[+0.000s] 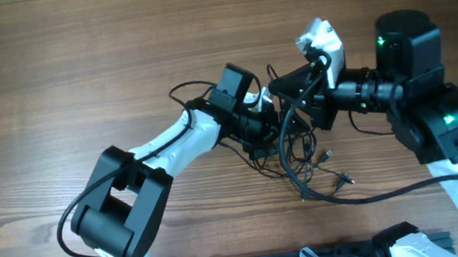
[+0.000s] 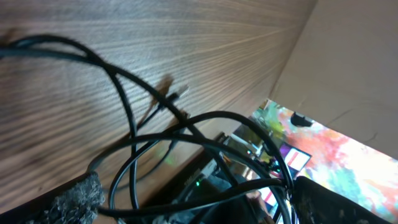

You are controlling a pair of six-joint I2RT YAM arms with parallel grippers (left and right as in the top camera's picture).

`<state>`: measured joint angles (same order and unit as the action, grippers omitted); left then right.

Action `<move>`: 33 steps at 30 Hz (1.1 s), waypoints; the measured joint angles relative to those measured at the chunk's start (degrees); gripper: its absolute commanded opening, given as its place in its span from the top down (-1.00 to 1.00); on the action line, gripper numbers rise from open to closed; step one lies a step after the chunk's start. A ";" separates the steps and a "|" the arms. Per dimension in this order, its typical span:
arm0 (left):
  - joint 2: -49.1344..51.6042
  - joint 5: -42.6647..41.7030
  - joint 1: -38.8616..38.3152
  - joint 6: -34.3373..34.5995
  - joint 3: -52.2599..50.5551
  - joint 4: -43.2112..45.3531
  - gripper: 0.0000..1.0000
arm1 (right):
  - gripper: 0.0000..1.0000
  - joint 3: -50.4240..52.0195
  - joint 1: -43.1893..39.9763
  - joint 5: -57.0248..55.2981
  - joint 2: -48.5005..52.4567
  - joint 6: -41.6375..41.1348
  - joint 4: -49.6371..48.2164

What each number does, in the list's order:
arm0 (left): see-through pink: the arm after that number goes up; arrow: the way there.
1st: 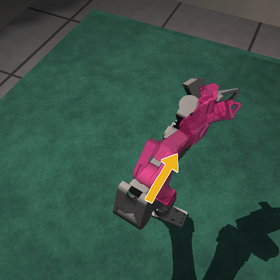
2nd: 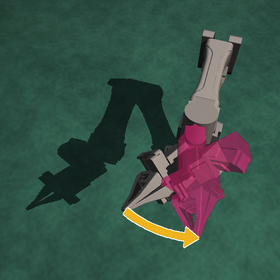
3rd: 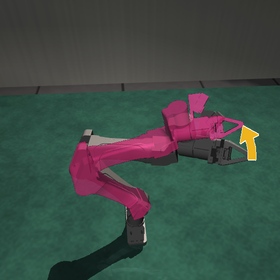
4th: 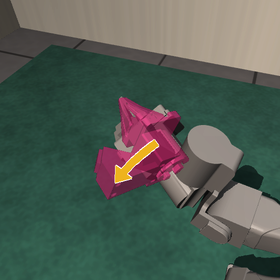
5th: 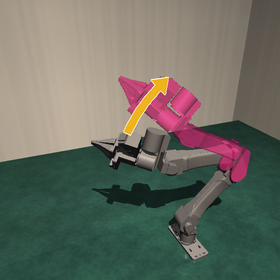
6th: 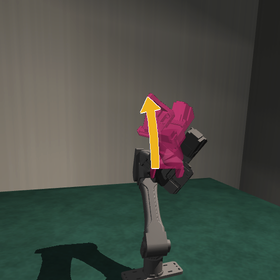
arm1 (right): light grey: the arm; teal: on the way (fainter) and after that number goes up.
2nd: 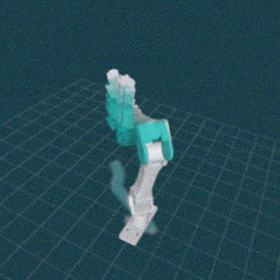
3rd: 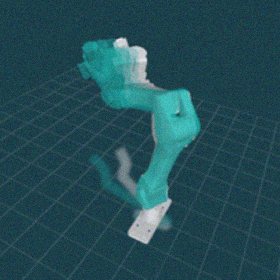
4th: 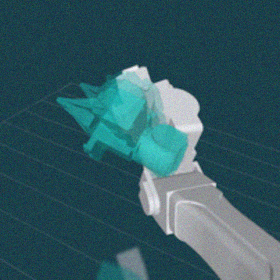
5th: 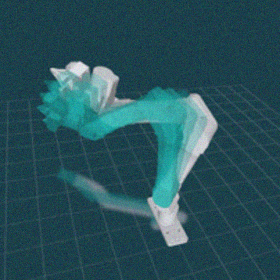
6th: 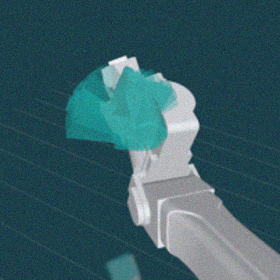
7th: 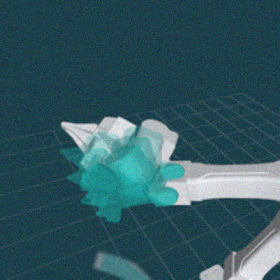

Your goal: Untangle cables

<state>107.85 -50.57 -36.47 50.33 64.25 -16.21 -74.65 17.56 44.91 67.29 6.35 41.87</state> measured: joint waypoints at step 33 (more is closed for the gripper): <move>3.91 16.24 1.20 -1.97 0.11 4.68 0.92 | 0.92 0.00 2.64 -6.14 1.03 -2.14 -0.31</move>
<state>111.77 -34.33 -35.27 48.36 64.36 -11.53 -74.65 20.21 38.76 68.31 4.21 41.56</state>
